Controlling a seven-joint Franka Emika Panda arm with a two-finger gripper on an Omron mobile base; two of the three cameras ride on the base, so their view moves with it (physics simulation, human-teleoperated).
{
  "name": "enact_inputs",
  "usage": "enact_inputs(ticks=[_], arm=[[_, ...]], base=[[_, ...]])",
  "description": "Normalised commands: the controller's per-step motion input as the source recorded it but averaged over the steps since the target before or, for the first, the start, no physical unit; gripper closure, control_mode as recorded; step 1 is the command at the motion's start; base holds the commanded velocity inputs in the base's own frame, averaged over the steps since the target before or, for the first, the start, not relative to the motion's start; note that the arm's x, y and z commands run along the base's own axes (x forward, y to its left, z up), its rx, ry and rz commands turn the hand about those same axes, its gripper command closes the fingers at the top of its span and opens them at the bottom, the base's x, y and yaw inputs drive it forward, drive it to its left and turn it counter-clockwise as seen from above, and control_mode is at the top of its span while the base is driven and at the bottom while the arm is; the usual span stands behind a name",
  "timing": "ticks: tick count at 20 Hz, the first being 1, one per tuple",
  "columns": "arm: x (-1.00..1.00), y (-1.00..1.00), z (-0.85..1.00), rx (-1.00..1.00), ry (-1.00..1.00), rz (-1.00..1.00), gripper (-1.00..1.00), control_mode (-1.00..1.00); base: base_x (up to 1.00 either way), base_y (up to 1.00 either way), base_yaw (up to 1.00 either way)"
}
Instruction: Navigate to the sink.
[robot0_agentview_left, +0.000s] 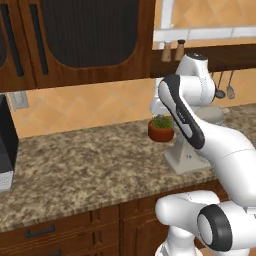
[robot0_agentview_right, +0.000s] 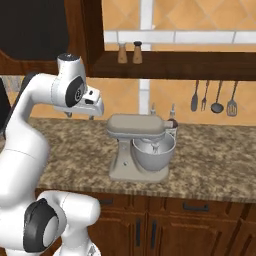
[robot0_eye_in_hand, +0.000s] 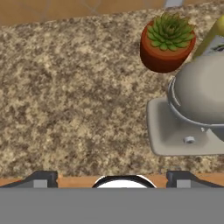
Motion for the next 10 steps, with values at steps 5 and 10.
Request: enact_inputs(ticks=[5, 10], arm=[[0.00, 0.00, 0.00, 0.00, 0.00, 0.00, -1.00, 1.00], [0.00, 0.00, 0.00, 0.00, 0.00, 0.00, -1.00, 1.00]], base=[[-0.13, -0.37, -0.51], [-0.01, -0.42, -0.57]])
